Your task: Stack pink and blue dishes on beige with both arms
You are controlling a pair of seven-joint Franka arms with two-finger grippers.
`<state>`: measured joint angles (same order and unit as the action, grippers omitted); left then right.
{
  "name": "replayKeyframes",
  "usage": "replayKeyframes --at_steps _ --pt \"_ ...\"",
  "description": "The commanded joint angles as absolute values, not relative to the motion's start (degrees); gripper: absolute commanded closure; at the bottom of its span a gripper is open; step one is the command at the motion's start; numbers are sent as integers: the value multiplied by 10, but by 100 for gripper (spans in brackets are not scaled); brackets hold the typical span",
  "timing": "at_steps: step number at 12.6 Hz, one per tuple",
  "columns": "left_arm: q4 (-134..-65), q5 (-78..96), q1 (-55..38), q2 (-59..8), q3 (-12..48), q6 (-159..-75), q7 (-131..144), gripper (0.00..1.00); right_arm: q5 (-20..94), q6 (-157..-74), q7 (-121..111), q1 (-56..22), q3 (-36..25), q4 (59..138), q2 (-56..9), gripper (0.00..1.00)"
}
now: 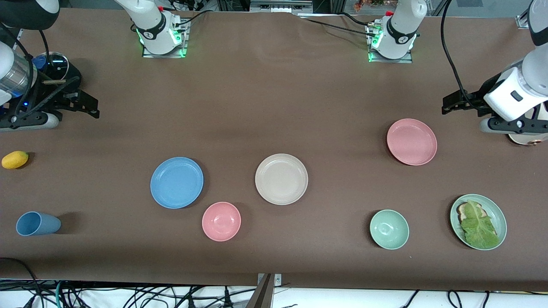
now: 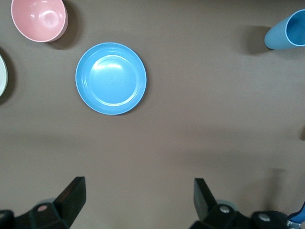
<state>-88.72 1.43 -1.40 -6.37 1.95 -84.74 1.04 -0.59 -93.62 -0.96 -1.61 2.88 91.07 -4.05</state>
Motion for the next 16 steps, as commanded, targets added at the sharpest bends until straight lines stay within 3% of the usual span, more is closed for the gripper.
replayKeyframes --at_steps 1,8,16 --pt "-869 16 -11 -95 20 -836 12 0 -12 -926 -4 -11 33 903 -40 0" --pt "-869 20 1 -231 21 -903 7 0 -12 -926 -4 -11 33 903 -40 0" --pt "-953 28 72 -236 23 -994 -124 0 -11 -927 -5 -11 33 903 -41 0"
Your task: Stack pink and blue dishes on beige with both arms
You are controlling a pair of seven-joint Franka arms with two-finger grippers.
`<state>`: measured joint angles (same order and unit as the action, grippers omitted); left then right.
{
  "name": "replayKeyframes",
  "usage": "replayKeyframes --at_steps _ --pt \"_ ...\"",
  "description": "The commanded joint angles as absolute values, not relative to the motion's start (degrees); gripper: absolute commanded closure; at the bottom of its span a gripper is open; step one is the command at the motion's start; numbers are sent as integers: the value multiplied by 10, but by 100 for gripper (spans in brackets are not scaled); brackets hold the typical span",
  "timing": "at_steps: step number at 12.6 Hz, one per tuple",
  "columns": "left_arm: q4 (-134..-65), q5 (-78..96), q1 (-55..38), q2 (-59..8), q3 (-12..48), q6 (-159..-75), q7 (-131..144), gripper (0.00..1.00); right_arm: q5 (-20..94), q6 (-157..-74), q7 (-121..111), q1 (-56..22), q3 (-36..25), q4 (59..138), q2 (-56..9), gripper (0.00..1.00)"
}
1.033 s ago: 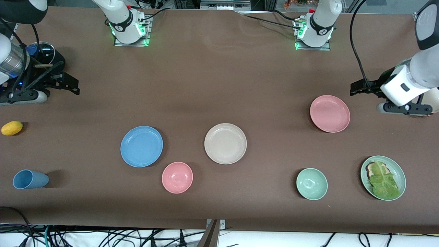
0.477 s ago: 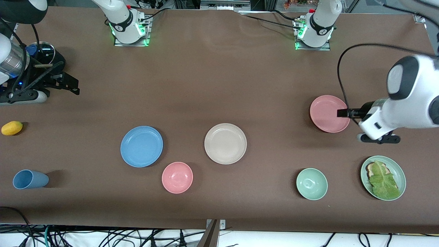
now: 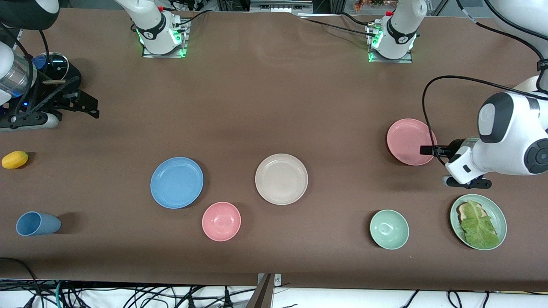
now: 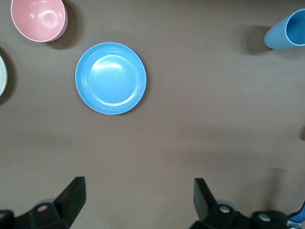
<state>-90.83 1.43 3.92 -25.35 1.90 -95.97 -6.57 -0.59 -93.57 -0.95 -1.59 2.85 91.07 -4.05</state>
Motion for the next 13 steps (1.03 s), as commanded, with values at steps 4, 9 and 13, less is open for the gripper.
replayKeyframes --at_steps 4,9,13 --pt "-1052 100 140 -231 23 -1110 -265 0 -10 -927 -5 -11 33 902 -41 0" --pt "-1138 133 162 -214 22 -1204 -366 0 -12 -928 -6 -12 33 901 -41 0" --pt "-1174 156 184 -215 21 -1252 -436 0 -9 -928 -6 -8 32 899 -42 0"
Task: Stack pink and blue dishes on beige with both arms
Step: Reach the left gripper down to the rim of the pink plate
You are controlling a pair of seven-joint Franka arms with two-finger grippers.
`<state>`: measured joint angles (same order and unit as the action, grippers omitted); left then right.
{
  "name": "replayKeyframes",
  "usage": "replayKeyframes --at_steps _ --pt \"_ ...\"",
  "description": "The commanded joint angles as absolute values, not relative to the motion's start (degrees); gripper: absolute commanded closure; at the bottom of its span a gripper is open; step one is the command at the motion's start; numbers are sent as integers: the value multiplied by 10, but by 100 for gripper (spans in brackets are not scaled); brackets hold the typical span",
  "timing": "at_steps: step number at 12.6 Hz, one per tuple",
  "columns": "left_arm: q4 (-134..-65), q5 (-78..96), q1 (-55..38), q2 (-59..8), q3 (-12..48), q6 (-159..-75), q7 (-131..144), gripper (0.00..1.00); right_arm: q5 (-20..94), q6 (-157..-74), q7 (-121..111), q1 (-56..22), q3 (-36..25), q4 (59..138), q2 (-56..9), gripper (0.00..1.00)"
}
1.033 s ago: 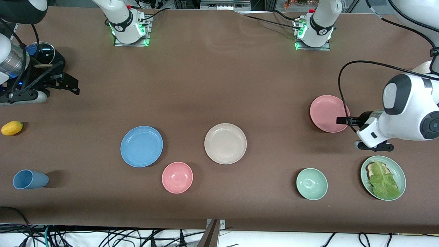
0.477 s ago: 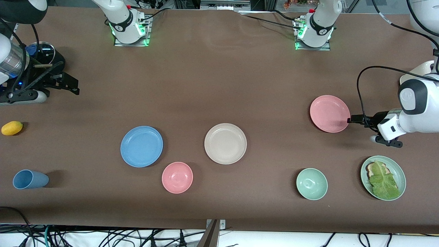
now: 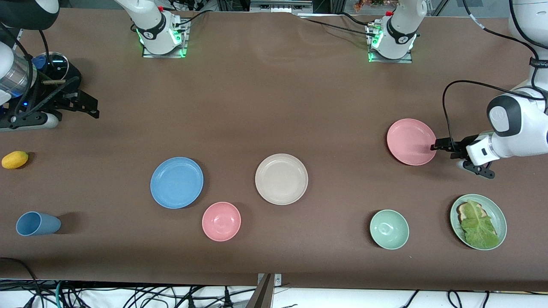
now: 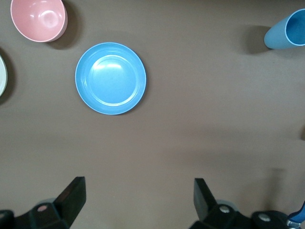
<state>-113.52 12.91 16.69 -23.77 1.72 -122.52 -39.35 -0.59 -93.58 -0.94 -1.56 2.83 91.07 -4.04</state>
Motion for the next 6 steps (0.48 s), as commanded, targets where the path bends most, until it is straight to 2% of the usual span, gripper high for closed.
replayKeyframes --at_steps 1,6 --pt "-1182 157 185 -216 21 -1256 -436 0 -7 -932 -8 -4 31 899 -42 0" --pt "-1224 220 204 -228 18 -1272 -425 2 -6 -946 -14 -4 32 894 -64 0"
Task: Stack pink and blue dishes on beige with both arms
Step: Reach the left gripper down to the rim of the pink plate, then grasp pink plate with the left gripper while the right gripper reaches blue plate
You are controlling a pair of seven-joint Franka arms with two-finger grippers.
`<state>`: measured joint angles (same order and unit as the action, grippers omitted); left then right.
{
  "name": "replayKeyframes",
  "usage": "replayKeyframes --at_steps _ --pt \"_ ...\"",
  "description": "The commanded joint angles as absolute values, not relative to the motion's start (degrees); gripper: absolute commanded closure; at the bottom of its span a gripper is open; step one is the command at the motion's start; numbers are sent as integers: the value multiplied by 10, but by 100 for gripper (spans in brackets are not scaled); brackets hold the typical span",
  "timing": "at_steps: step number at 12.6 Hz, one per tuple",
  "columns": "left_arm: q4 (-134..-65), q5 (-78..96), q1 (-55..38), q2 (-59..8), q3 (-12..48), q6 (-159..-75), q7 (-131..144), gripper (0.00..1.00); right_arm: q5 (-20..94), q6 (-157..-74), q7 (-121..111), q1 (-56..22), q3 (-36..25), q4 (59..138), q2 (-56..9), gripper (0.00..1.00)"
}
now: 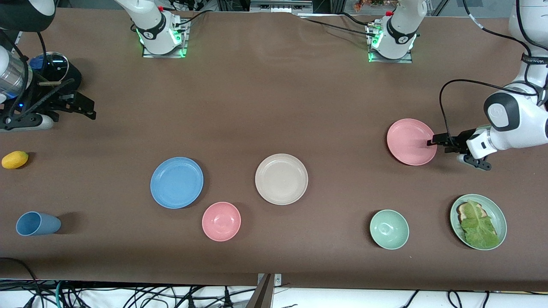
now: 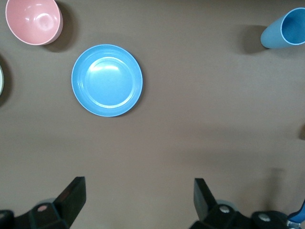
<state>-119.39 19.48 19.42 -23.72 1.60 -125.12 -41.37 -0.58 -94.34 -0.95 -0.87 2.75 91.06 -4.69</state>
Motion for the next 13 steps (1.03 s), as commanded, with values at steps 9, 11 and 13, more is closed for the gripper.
replayKeyframes --at_steps 9,11,13 --pt "-1250 220 203 -240 14 -1325 -427 100 0 -1003 -13 -6 34 888 -152 0" --pt "-1246 215 204 -240 13 -1325 -435 100 8 -1037 -13 -6 34 889 -177 0" --pt "-1238 179 202 -237 13 -1318 -438 100 8 -1072 -13 -8 35 889 -213 0"
